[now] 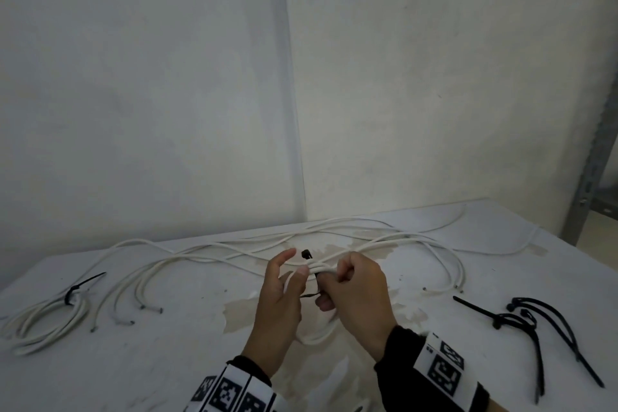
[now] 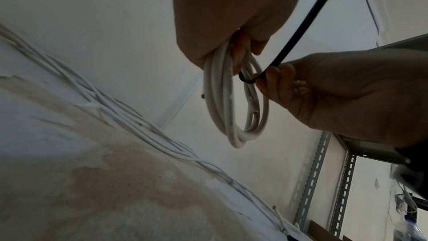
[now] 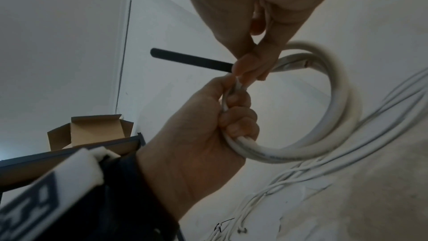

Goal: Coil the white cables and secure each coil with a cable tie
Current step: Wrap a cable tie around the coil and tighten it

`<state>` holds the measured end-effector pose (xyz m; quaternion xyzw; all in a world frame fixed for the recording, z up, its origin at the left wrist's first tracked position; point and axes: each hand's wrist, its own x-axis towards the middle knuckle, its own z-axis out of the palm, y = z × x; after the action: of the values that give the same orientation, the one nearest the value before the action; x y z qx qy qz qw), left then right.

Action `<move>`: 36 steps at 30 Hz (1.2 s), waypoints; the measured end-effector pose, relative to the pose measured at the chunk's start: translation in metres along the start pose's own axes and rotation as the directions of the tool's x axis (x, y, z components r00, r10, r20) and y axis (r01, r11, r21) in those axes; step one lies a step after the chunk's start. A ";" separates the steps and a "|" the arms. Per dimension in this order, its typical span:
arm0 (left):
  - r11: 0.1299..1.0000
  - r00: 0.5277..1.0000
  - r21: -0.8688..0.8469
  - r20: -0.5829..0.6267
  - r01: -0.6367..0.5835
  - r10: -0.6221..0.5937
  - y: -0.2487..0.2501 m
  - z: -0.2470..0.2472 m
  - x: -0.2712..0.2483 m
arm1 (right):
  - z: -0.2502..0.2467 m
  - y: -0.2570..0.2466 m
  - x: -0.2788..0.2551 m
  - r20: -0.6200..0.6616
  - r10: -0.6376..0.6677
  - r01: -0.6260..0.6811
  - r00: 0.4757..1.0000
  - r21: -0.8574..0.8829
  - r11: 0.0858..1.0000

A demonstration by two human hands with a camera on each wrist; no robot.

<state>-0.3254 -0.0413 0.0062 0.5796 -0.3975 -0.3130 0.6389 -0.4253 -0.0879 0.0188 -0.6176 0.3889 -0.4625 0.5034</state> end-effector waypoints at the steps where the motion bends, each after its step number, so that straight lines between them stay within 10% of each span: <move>1: 1.000 1.000 0.003 0.010 0.010 -0.010 0.000 0.000 0.001 | 0.000 0.000 -0.001 0.007 0.004 -0.004 1.000 0.007 1.000; 10: 0.993 0.996 -0.088 0.048 0.081 -0.077 0.007 -0.002 0.003 | -0.006 0.001 -0.005 0.154 -0.070 0.066 0.986 0.033 0.997; 16: 0.989 0.998 -0.129 0.022 0.067 -0.065 0.011 -0.005 0.003 | -0.013 -0.001 -0.013 0.387 -0.288 0.331 0.876 -0.048 0.942; 26: 0.979 0.995 -0.177 0.020 0.097 -0.095 0.011 -0.007 0.003 | -0.015 -0.003 -0.010 0.244 -0.300 0.247 0.922 0.226 0.942; 36: 0.977 0.993 -0.183 0.048 0.112 -0.105 0.015 -0.004 -0.002 | -0.011 -0.014 -0.010 0.248 -0.201 0.188 0.948 0.074 0.979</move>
<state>-0.3242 -0.0357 0.0206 0.5323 -0.3464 -0.3942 0.6643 -0.4381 -0.0786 0.0316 -0.6942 0.2469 -0.4365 0.5163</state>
